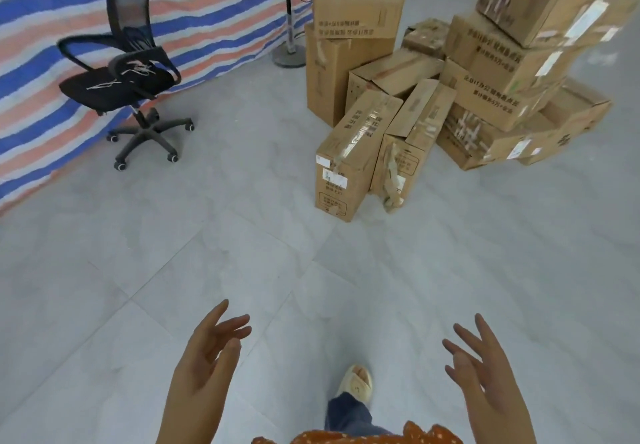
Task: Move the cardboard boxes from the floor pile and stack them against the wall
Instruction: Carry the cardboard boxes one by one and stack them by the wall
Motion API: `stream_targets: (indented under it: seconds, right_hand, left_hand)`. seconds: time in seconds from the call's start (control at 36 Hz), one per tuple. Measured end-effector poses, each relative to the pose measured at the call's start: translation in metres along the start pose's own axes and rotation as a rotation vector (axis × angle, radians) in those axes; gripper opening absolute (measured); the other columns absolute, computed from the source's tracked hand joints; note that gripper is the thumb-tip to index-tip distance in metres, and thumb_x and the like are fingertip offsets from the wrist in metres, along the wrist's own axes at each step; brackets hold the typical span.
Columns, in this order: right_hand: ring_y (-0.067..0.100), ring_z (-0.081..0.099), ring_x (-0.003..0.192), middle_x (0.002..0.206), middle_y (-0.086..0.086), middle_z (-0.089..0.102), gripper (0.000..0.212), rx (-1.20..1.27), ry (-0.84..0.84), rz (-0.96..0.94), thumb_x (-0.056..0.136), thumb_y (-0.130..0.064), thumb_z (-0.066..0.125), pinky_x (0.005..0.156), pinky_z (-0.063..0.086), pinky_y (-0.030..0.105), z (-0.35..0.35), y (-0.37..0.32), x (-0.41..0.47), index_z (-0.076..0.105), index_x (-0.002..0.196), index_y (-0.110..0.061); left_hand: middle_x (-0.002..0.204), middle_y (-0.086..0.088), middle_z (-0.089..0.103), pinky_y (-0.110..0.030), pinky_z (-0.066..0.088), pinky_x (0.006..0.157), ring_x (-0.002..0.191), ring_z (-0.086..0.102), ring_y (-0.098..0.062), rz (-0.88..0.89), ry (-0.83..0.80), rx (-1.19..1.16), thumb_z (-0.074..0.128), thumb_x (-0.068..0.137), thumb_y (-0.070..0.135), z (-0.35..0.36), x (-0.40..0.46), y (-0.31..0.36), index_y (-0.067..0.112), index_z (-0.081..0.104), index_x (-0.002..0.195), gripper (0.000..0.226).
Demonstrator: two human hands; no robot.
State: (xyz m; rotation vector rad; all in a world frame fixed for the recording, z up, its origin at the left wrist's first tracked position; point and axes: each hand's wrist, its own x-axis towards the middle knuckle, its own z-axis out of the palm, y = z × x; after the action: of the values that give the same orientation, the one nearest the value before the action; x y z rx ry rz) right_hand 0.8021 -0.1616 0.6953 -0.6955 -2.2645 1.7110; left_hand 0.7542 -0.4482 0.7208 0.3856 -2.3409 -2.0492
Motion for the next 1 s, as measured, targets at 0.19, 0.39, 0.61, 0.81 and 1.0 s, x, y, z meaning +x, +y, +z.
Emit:
stream_targets:
  seconds: [0.19, 0.39, 0.61, 0.81, 1.0]
  right_hand:
    - [-0.003, 0.062, 0.105, 0.115, -0.035, 0.06, 0.048, -0.021, -0.07, -0.01, 0.077, -0.038, 0.051, 0.089, 0.05, 0.022, -0.002, -0.017, 0.115, 0.048, 0.119, -0.06]
    - [-0.003, 0.064, 0.1, 0.113, -0.03, 0.064, 0.052, -0.063, -0.097, 0.046, 0.084, -0.024, 0.054, 0.087, 0.051, 0.023, 0.028, -0.023, 0.199, 0.053, 0.102, -0.072]
    - [-0.004, 0.065, 0.096, 0.108, -0.03, 0.065, 0.07, -0.094, 0.049, 0.149, 0.091, -0.002, 0.054, 0.084, 0.052, 0.022, 0.086, -0.029, 0.313, 0.054, 0.1, -0.071]
    - [-0.006, 0.064, 0.098, 0.112, -0.03, 0.063, 0.065, -0.094, 0.114, 0.233, 0.091, -0.008, 0.054, 0.084, 0.051, 0.018, 0.156, -0.058, 0.419, 0.052, 0.103, -0.072]
    - [-0.009, 0.06, 0.102, 0.109, -0.035, 0.062, 0.043, -0.108, 0.021, 0.343, 0.089, -0.018, 0.056, 0.076, 0.045, 0.001, 0.208, -0.051, 0.526, 0.048, 0.12, -0.048]
  left_hand:
    - [0.106, 0.004, 0.071, -0.037, 0.053, 0.09, 0.098, 0.068, -0.013, -0.01, -0.013, -0.012, 0.053, 0.077, 0.02, 0.072, 0.08, 0.016, 0.035, 0.063, 0.115, 0.042]
    - [0.103, 0.004, 0.073, -0.032, 0.051, 0.09, 0.096, 0.068, -0.013, -0.05, 0.019, 0.002, 0.065, 0.076, 0.025, 0.1, 0.167, 0.026, 0.042, 0.067, 0.108, 0.036]
    - [0.104, 0.011, 0.071, -0.037, 0.053, 0.092, 0.099, 0.067, -0.009, -0.072, -0.114, 0.025, 0.066, 0.053, 0.068, 0.132, 0.326, 0.037, 0.061, 0.061, 0.099, 0.047]
    - [0.109, 0.017, 0.068, -0.041, 0.047, 0.097, 0.106, 0.064, -0.008, -0.08, -0.268, 0.134, 0.06, 0.045, 0.089, 0.147, 0.501, 0.065, 0.064, 0.058, 0.1, 0.06]
    - [0.109, 0.007, 0.069, -0.03, 0.048, 0.096, 0.105, 0.065, -0.012, -0.188, -0.434, 0.312, 0.063, 0.084, 0.031, 0.177, 0.634, 0.032, 0.071, 0.053, 0.096, 0.042]
